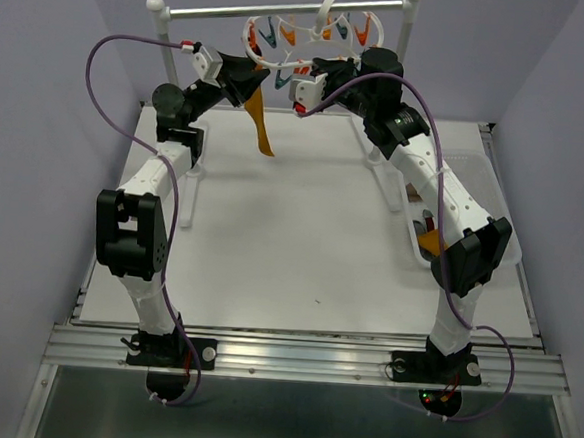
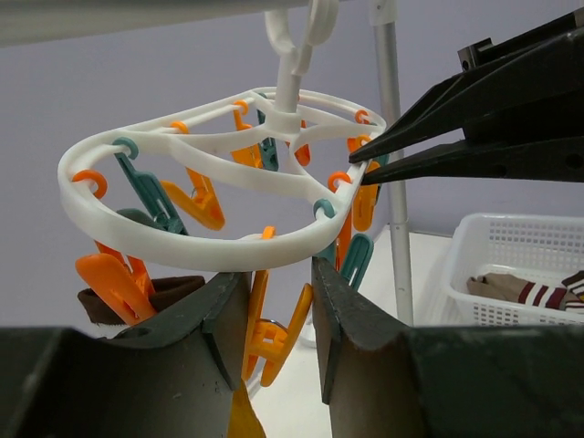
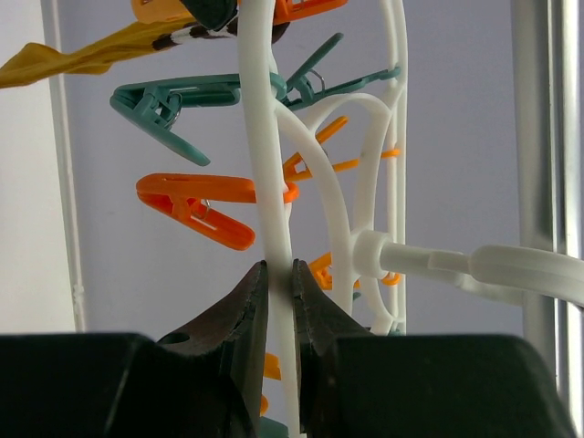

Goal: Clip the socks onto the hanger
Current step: Open the clamp at the hanger.

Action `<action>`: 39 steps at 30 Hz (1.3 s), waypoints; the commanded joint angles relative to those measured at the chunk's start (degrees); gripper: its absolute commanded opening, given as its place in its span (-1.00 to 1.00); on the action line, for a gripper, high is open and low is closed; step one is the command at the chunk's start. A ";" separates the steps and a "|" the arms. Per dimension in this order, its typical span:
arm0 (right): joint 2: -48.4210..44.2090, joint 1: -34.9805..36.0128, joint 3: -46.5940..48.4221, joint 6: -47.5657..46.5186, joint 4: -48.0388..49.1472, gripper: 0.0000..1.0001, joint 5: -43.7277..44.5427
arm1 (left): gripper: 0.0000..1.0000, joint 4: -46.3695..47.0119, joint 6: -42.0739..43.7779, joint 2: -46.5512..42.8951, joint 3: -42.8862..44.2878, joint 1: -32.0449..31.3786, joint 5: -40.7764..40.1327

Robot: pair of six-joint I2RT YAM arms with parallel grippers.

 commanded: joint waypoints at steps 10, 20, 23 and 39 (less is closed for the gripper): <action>-1.12 0.53 1.68 4.66 -0.75 -0.96 0.89 | -1.00 -8.10 -10.41 -7.28 -3.75 -2.87 -10.80; -1.64 0.53 1.42 6.34 -0.75 -0.96 0.45 | -1.00 -15.32 -21.33 -11.85 -6.91 -3.75 -18.45; -1.91 0.53 1.07 6.78 -0.66 -0.96 0.10 | -1.00 -18.21 -21.85 -12.91 -7.18 -3.93 -21.36; -4.10 0.53 -1.04 9.76 -0.75 -0.94 0.01 | -1.00 -29.56 4.90 -13.61 -3.48 -8.58 -30.95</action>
